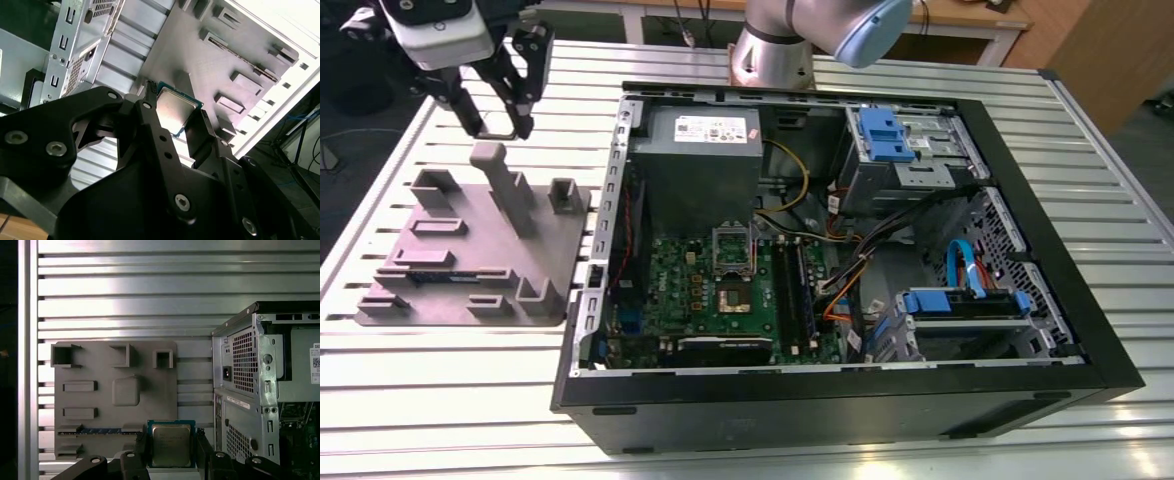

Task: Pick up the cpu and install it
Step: 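Pick up the cpu and move it towards the insertion slot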

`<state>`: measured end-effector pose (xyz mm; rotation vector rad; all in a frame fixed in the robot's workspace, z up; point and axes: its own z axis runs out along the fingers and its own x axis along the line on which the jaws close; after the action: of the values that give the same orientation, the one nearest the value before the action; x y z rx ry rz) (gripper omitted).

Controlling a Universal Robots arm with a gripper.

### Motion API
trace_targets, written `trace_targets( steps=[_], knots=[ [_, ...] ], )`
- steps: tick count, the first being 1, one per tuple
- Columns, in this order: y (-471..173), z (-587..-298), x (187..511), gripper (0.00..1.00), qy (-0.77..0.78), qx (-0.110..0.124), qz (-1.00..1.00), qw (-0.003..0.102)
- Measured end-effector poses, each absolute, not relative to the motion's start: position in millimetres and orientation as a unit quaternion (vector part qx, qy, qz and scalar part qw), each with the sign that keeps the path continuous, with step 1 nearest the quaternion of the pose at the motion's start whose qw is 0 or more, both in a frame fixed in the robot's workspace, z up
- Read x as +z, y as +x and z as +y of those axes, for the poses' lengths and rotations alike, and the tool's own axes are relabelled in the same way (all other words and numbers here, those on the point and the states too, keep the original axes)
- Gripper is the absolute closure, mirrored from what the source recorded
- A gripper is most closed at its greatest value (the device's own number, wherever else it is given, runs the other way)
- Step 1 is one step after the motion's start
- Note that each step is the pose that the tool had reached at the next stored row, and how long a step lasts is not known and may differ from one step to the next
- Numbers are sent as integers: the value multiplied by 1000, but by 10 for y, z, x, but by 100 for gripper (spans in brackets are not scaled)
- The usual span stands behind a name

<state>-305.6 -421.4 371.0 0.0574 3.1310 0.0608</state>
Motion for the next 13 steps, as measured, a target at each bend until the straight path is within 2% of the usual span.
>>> trace_targets(
  steps=[13],
  knots=[
    [-2953,-4218,3710,53,18,19,1000,5]
  ],
)
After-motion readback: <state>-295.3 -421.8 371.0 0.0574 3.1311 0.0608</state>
